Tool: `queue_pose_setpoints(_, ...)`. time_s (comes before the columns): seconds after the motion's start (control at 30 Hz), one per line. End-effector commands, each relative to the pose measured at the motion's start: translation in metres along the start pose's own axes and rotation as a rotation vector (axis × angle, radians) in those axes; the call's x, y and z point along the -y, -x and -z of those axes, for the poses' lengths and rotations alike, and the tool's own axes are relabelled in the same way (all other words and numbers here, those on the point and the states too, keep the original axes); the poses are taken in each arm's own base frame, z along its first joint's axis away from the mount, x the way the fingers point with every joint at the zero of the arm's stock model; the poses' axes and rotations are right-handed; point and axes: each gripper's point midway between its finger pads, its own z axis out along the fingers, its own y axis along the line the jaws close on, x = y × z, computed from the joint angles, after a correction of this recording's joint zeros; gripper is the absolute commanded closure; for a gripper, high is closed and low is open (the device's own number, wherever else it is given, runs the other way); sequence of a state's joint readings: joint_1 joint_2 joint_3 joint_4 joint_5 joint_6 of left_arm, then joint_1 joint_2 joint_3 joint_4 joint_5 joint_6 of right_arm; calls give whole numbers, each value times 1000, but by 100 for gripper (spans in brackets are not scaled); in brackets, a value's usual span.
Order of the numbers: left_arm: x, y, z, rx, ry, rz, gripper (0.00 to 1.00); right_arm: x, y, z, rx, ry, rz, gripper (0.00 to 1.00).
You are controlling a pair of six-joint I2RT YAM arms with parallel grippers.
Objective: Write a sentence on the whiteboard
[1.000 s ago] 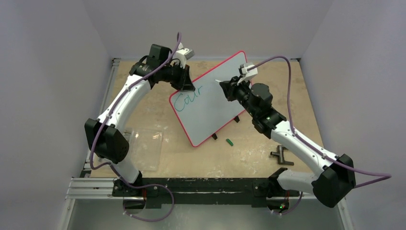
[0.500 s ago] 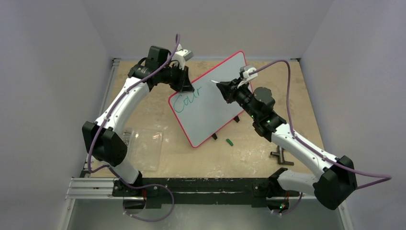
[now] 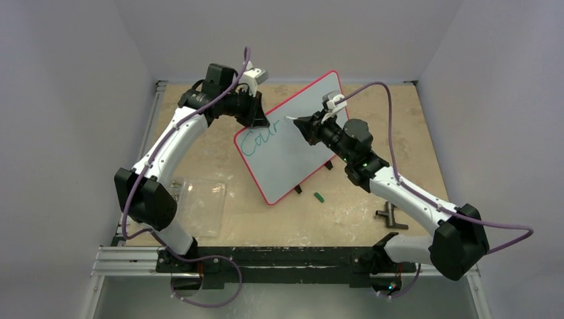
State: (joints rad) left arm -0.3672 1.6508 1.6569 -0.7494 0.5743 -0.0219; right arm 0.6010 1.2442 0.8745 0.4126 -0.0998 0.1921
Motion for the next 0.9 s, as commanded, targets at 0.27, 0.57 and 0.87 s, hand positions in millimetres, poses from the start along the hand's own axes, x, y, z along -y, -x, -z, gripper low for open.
queue_pose_setpoints(0.27,-54,-18,-1,-97,238,-69,100,5,2,-6,19,-13,33,100)
queue_pose_setpoints(0.57,-53,-17,-2,-97,234,-63,100,14,3,-11,14,-65,28,100)
queue_pose_setpoints(0.87,-52,-17,-2,-95,230,-62,100,16,1,-18,-1,-74,27,100)
